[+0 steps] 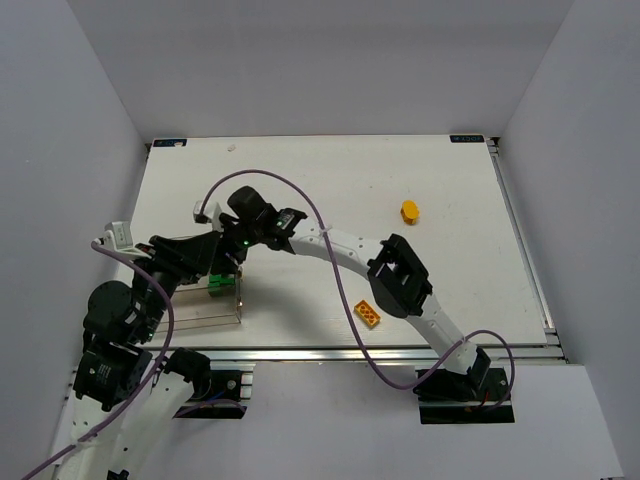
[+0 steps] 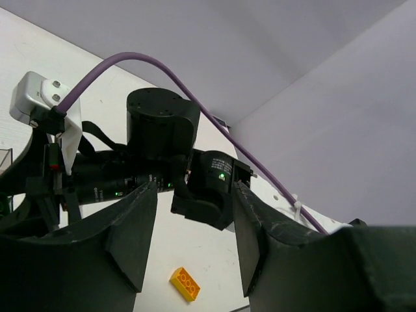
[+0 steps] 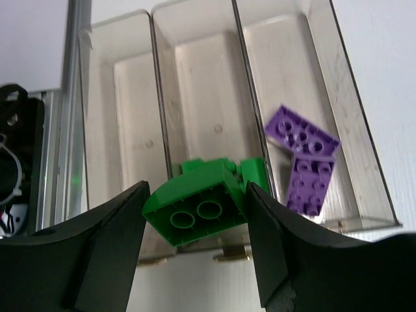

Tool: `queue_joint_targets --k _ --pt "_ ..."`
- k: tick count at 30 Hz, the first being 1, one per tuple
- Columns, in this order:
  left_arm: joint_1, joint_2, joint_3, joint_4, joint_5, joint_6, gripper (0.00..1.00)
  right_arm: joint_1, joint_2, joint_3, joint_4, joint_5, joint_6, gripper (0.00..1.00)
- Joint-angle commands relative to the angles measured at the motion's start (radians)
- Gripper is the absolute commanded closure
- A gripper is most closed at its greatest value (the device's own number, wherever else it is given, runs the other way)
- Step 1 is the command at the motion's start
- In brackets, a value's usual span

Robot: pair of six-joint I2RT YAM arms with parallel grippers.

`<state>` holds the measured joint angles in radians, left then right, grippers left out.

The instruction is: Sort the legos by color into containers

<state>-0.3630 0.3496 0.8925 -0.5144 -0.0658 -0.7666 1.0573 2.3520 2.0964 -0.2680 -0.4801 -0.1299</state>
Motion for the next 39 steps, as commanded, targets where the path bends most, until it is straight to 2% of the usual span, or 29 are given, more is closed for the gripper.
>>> queue_joint_targets --k 1,12,16,18,20,21,23,25,26,27,29,30,31,32,33,35,39 --pt "-0.002 -0.006 0.029 -0.03 0.015 0.001 0.4 0.018 -0.005 -0.002 0.138 0.038 0.038 0.36" --pt "-0.002 0.003 0.0 0.002 0.06 -0.02 0.4 0.01 -0.01 -0.022 0.116 0.029 0.046 0.22" --pt "-0.002 0.029 -0.027 0.051 0.119 -0.023 0.42 -0.009 -0.035 0.017 0.067 0.035 0.044 0.24" --pt "-0.002 0.064 -0.049 0.085 0.194 -0.033 0.6 -0.055 -0.103 -0.007 0.041 0.046 0.058 0.38" --pt "-0.002 0.127 -0.095 0.148 0.309 -0.045 0.82 -0.117 -0.163 -0.082 0.023 0.078 0.088 0.62" --pt "-0.002 0.153 -0.115 0.196 0.354 -0.06 0.85 -0.164 -0.221 -0.114 -0.006 0.104 0.102 0.98" --pt "-0.002 0.248 -0.163 0.24 0.431 -0.088 0.88 -0.245 -0.273 -0.195 -0.055 0.135 0.116 1.0" --pt "-0.02 0.329 -0.173 0.258 0.495 -0.088 0.85 -0.377 -0.342 -0.257 -0.132 0.124 0.122 1.0" --pt "-0.021 0.372 -0.165 0.254 0.521 -0.08 0.82 -0.411 -0.371 -0.341 -0.143 0.106 0.122 1.0" --pt "-0.021 0.475 -0.158 0.248 0.559 -0.077 0.71 -0.522 -0.426 -0.386 -0.151 0.092 0.122 1.0" --pt "-0.051 0.584 -0.124 0.197 0.586 -0.039 0.59 -0.589 -0.474 -0.49 -0.203 0.052 0.109 1.0" --pt "-0.063 0.7 -0.072 0.144 0.586 -0.028 0.5 -0.674 -0.512 -0.515 -0.224 0.035 0.064 0.95" --pt "-0.08 0.754 -0.047 0.119 0.581 -0.019 0.47 -0.703 -0.529 -0.535 -0.29 0.011 0.04 0.81" --pt "-0.114 0.806 -0.023 0.099 0.574 -0.011 0.45 -0.724 -0.542 -0.548 -0.325 -0.027 0.004 0.52" --pt "-0.134 0.897 0.029 0.068 0.555 -0.013 0.41 -0.764 -0.572 -0.579 -0.368 -0.034 -0.046 0.41" --pt "-0.195 0.985 0.087 0.036 0.508 -0.04 0.39 -0.818 -0.635 -0.62 -0.428 -0.037 -0.091 0.28" --pt "-0.321 1.192 0.267 -0.094 0.399 -0.103 0.36 -0.882 -0.786 -0.789 -0.36 0.004 -0.082 0.18"
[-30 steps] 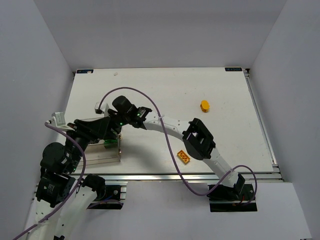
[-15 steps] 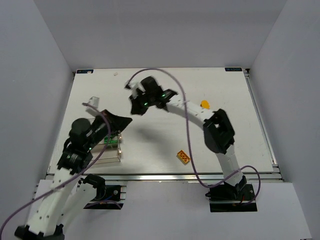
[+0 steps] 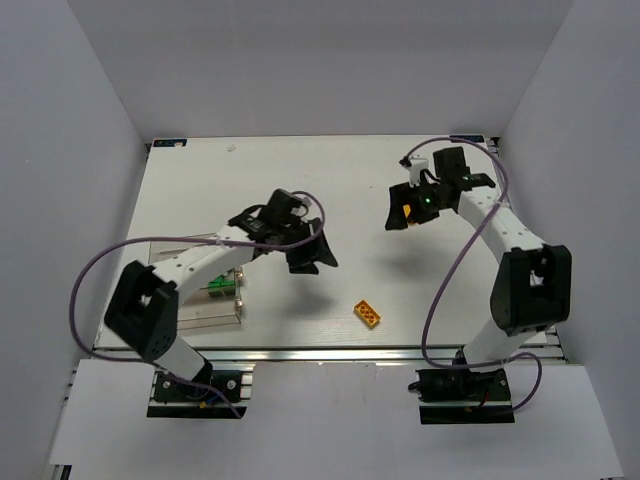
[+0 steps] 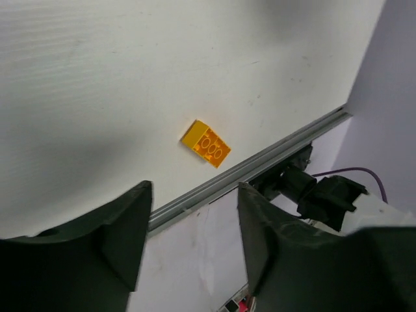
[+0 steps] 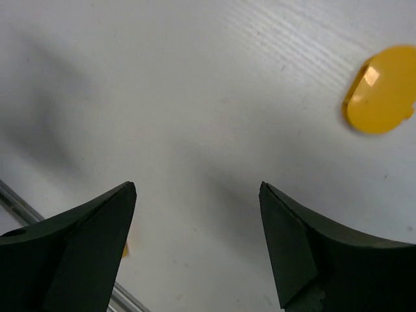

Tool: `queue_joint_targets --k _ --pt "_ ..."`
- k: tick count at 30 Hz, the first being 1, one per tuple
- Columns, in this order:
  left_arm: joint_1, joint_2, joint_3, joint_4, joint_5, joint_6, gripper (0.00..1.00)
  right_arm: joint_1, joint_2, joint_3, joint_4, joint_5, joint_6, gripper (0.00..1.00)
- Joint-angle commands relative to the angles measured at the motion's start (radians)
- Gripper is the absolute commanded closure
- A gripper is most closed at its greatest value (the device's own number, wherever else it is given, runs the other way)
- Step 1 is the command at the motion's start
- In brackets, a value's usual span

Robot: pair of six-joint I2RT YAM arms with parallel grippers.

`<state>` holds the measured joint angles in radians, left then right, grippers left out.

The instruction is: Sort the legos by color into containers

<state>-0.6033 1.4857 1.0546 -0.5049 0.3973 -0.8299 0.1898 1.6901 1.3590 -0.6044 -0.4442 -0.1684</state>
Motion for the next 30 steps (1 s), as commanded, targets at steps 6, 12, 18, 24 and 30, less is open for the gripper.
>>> queue_joint_targets --k 6,12,18,24,30 --pt "-0.268 0.292 0.358 -0.288 -0.264 -0.257 0.27 -0.105 -0.204 -0.086 0.003 0.01 0.012 0.15" --pt "-0.378 0.603 0.706 -0.658 -0.371 -0.449 0.23 -0.179 -0.234 -0.093 0.005 -0.034 0.038 0.16" --pt "-0.46 0.677 0.797 -0.712 -0.435 -0.601 0.21 -0.231 -0.319 -0.149 0.006 -0.056 0.029 0.16" --pt "-0.481 0.706 0.786 -0.73 -0.472 -0.647 0.21 -0.271 -0.371 -0.201 0.005 -0.082 0.023 0.16" --pt "-0.481 0.757 0.78 -0.667 -0.476 -0.65 0.24 -0.302 -0.377 -0.195 -0.008 -0.111 0.01 0.16"
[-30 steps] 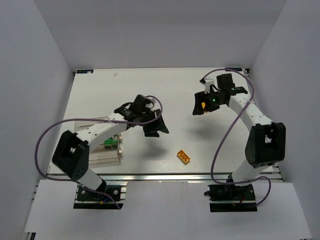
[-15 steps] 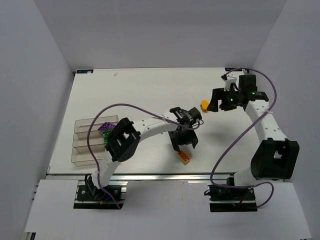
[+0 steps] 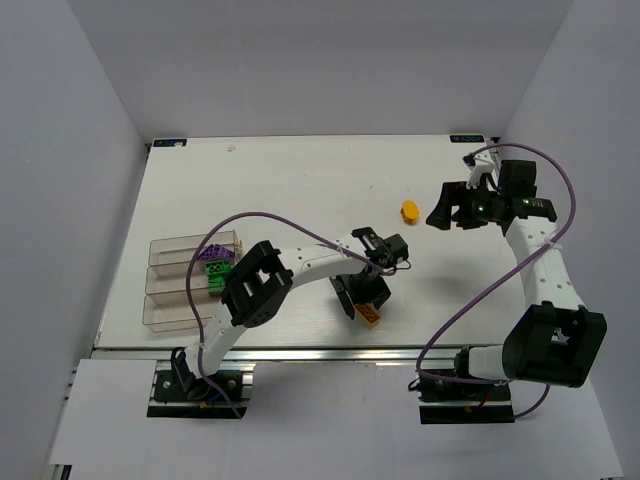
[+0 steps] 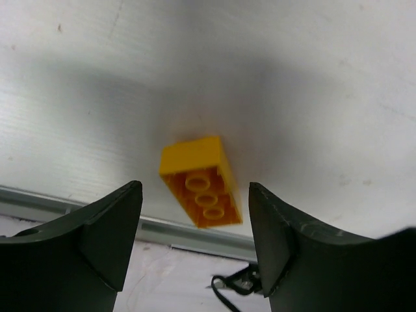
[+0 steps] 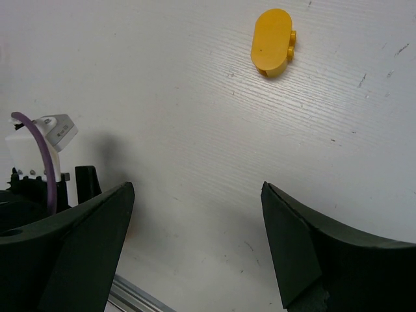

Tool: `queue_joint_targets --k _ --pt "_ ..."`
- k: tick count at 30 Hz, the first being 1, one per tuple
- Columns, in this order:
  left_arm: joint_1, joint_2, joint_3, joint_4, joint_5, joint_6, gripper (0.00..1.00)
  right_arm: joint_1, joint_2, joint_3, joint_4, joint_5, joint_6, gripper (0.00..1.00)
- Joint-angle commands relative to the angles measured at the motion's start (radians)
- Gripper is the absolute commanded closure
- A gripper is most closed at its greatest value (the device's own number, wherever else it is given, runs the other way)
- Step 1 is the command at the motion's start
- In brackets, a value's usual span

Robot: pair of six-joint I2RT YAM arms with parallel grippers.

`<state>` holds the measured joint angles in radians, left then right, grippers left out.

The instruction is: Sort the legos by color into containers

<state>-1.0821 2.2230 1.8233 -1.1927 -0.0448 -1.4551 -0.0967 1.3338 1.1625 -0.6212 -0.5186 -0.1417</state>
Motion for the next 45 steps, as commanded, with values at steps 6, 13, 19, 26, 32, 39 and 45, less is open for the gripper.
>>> queue_joint_targets --k 6,13,19,26,32,39,45 --pt "-0.002 0.032 0.05 0.009 -0.084 -0.024 0.44 -0.037 -0.024 0.008 -0.015 -0.055 -0.044 0.17" --pt "-0.002 -0.089 0.01 -0.062 -0.222 -0.021 0.91 -0.041 -0.05 -0.037 -0.008 -0.095 -0.068 0.24" --pt "0.1 -0.461 -0.286 -0.169 -0.426 -0.117 0.99 -0.032 -0.09 -0.104 0.008 -0.118 -0.114 0.32" --pt "0.359 -0.892 -0.633 -0.225 -0.567 -0.16 1.0 -0.029 -0.065 -0.132 0.029 -0.138 -0.093 0.34" --pt "0.55 -0.942 -0.765 -0.225 -0.633 -0.126 1.0 -0.023 -0.033 -0.093 0.018 -0.141 -0.101 0.34" --pt "0.678 -0.947 -0.795 -0.223 -0.707 -0.096 0.98 -0.023 -0.027 -0.089 0.006 -0.124 -0.111 0.34" --pt "0.729 -0.901 -0.835 -0.22 -0.687 -0.094 0.84 -0.018 -0.013 -0.08 0.006 -0.15 -0.127 0.23"
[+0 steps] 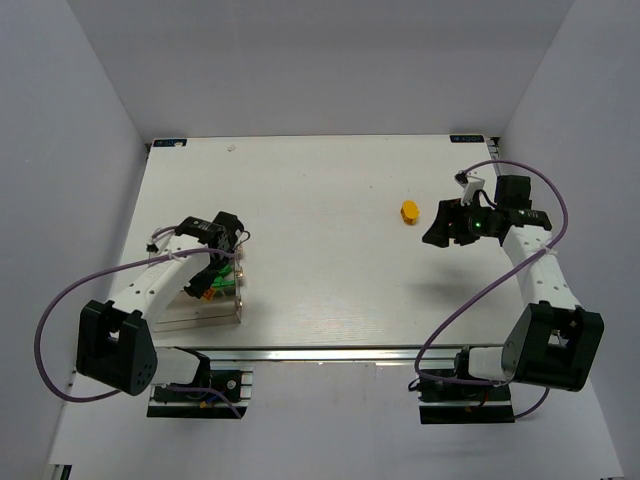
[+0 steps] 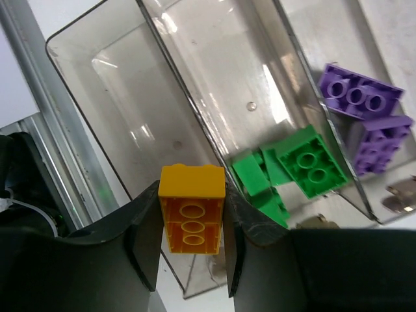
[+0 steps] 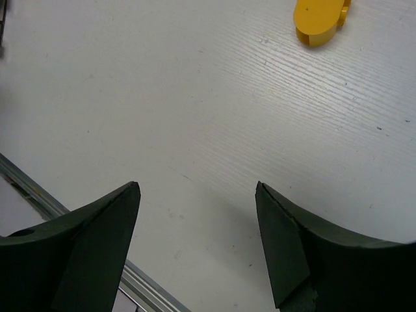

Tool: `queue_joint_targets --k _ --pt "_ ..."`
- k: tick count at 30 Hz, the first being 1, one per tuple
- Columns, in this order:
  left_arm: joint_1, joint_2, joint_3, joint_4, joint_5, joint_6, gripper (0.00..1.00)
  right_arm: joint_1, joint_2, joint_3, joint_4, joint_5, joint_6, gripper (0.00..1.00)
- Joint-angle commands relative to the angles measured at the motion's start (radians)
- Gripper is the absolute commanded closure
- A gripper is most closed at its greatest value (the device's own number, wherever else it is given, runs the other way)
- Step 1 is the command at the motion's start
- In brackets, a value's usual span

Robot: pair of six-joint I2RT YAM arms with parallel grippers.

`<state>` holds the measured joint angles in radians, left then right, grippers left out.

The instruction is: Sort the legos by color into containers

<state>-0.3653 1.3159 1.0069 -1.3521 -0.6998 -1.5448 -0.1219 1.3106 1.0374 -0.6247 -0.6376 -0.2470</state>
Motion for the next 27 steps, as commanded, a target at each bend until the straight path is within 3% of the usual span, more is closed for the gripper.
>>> queue_joint_targets --k 1,8,11,16,18,20,21,24,27 --pt "0.022 0.005 -0.025 -0.055 -0.026 -0.005 0.75 0.008 0.015 0.05 0.01 -0.025 -0.034 0.22" --pt "0.031 -0.003 -0.109 -0.018 0.023 -0.005 0.26 0.066 0.128 0.095 0.138 0.139 -0.038 0.17" --pt "0.04 -0.003 -0.103 -0.021 0.031 -0.003 0.14 0.113 0.232 0.168 0.16 0.254 -0.025 0.17" --pt "0.04 -0.04 -0.047 -0.022 0.052 0.031 0.1 0.166 0.424 0.283 0.212 0.392 0.008 0.17" --pt "0.031 -0.085 -0.007 0.005 0.088 0.117 0.11 0.18 0.499 0.349 0.218 0.415 0.041 0.17" --pt "0.02 -0.13 0.007 0.095 0.129 0.217 0.13 0.202 0.555 0.438 0.2 0.443 0.063 0.16" --pt "0.02 -0.202 0.004 0.144 0.194 0.341 0.14 0.208 0.606 0.467 0.185 0.449 0.063 0.14" --pt "0.02 -0.347 -0.077 0.359 0.357 0.513 0.15 0.235 0.68 0.547 0.183 0.479 0.066 0.11" --pt "0.02 -0.568 -0.177 0.551 0.431 0.551 0.05 0.266 0.728 0.588 0.197 0.538 0.048 0.11"
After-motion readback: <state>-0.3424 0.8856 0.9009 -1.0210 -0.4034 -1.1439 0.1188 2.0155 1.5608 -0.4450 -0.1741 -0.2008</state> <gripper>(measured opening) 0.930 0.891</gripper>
